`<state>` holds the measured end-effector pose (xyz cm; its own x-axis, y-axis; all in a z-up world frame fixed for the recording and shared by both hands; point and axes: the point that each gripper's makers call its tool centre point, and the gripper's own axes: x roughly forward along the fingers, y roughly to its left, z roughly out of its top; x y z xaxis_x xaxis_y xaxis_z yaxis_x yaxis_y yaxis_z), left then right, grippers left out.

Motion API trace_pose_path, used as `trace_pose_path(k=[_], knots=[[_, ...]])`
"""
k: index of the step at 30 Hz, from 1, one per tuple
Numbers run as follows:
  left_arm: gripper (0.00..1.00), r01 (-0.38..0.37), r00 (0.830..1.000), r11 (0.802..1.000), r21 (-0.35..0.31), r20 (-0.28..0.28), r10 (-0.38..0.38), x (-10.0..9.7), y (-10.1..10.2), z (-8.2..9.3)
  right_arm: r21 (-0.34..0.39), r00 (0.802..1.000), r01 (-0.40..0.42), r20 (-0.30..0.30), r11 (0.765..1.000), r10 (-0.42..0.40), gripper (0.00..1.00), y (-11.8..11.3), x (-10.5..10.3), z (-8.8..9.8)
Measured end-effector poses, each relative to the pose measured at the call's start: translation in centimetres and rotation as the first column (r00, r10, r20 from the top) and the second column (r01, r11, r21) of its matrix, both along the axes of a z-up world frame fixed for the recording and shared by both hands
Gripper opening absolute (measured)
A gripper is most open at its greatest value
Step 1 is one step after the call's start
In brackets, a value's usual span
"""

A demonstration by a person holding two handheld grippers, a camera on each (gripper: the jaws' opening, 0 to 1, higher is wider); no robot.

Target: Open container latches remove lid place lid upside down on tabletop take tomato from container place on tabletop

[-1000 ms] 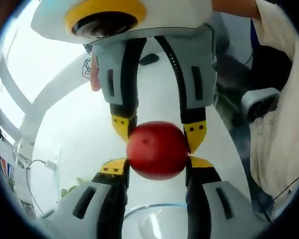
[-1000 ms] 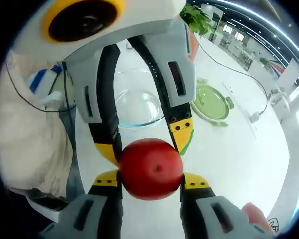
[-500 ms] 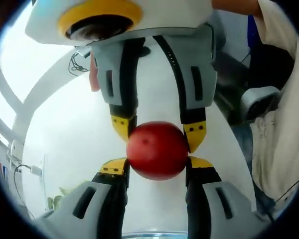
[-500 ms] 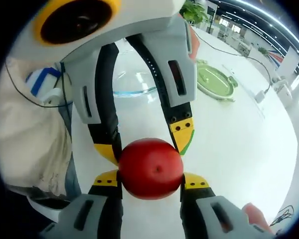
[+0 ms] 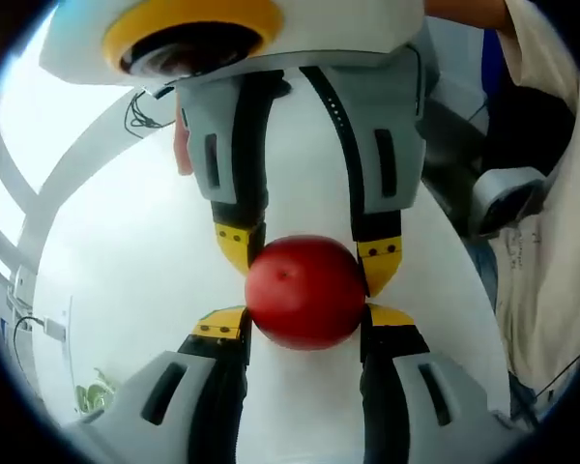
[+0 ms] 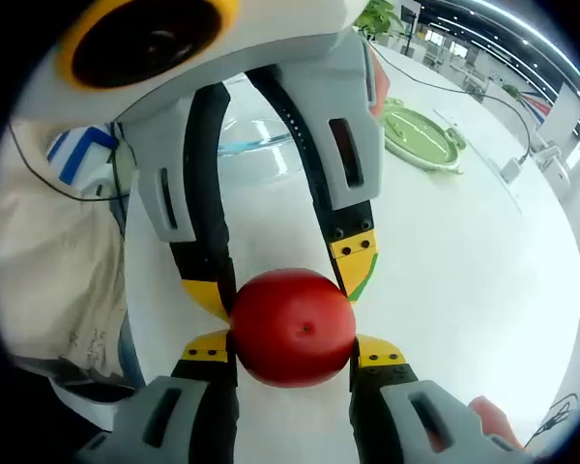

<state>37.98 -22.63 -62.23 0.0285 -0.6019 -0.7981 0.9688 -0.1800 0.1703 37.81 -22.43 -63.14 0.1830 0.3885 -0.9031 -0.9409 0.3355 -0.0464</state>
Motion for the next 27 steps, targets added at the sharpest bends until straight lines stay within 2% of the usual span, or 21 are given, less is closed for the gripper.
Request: trace_pose_path(k=[8,16,19,21,27], knots=[[0.35,0.003,1.000,1.000,-0.003,-0.013,-0.003,-0.2,0.1,-0.3,0.018,1.000,0.004,-0.003,1.000,-0.004,0.41,0.1,0.1,-0.1],[0.36,0.031,0.999,0.999,-0.019,0.015,-0.031,-0.4,0.2,-0.2,0.021,1.000,-0.004,-0.002,1.000,0.004,0.42,0.0,-0.1,-0.2],[0.38,0.046,0.999,0.998,-0.039,0.025,-0.045,-0.4,0.1,0.4,0.020,1.000,-0.005,-0.006,1.000,0.005,0.44,0.1,0.0,-0.2],[0.41,0.050,0.999,0.994,-0.097,0.013,-0.049,-0.8,-0.5,1.3,0.022,1.000,-0.003,-0.009,1.000,0.004,0.45,0.1,-0.1,-0.2],[0.43,0.052,0.998,0.992,-0.114,0.036,-0.048,-0.6,-0.1,2.5,0.030,1.000,0.002,0.010,1.000,-0.002,0.46,0.5,0.2,0.9]])
